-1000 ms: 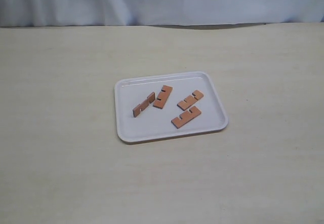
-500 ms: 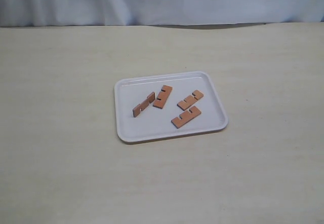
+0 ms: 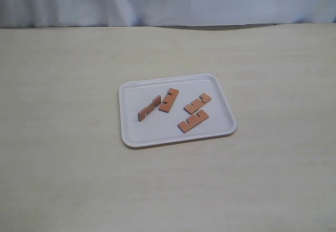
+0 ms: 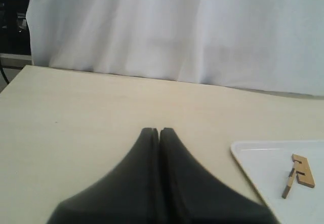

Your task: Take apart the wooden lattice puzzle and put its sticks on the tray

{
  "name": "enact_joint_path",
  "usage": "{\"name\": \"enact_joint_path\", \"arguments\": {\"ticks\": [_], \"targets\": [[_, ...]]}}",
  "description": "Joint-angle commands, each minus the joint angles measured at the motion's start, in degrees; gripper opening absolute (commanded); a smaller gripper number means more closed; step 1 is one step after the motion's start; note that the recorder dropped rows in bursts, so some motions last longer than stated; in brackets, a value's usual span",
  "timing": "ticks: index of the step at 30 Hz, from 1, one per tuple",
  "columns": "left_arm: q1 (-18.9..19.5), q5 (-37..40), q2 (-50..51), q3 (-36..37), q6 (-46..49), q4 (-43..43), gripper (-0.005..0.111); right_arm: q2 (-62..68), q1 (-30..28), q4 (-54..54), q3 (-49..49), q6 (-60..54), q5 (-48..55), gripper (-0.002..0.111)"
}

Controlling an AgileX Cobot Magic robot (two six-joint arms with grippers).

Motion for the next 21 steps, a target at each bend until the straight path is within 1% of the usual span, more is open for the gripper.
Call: {"name": "enact_joint_path", "arguments": {"ticks": [1, 3, 6, 11, 21], "targets": [[0.0, 1.0, -0.1, 0.1, -0.5, -0.4, 0.000, 0.5, -0.2, -0.1, 0.2, 0.0, -0.7, 0.005], [0.0, 1.3, -0.1, 0.1, -0.5, -0.3, 0.000, 0.5, -0.2, -0.1, 0.2, 0.0, -0.7, 0.005], [0.0, 3.8, -0.1, 0.1, -0.3, 2.2, 0.000, 0.5, -0.2, -0.1, 0.2, 0.0, -0.7, 0.005], [0.0, 7.2, -0.1, 0.1, -0.3, 2.2, 0.000, 0.5, -0.2, -0.1, 0.2, 0.0, -0.7, 0.005], [0.0, 7.4, -0.1, 0.1, -0.3, 2.1, 0.000, 0.5, -0.2, -0.1, 0.2, 0.0, -0.7, 0.005]]}}
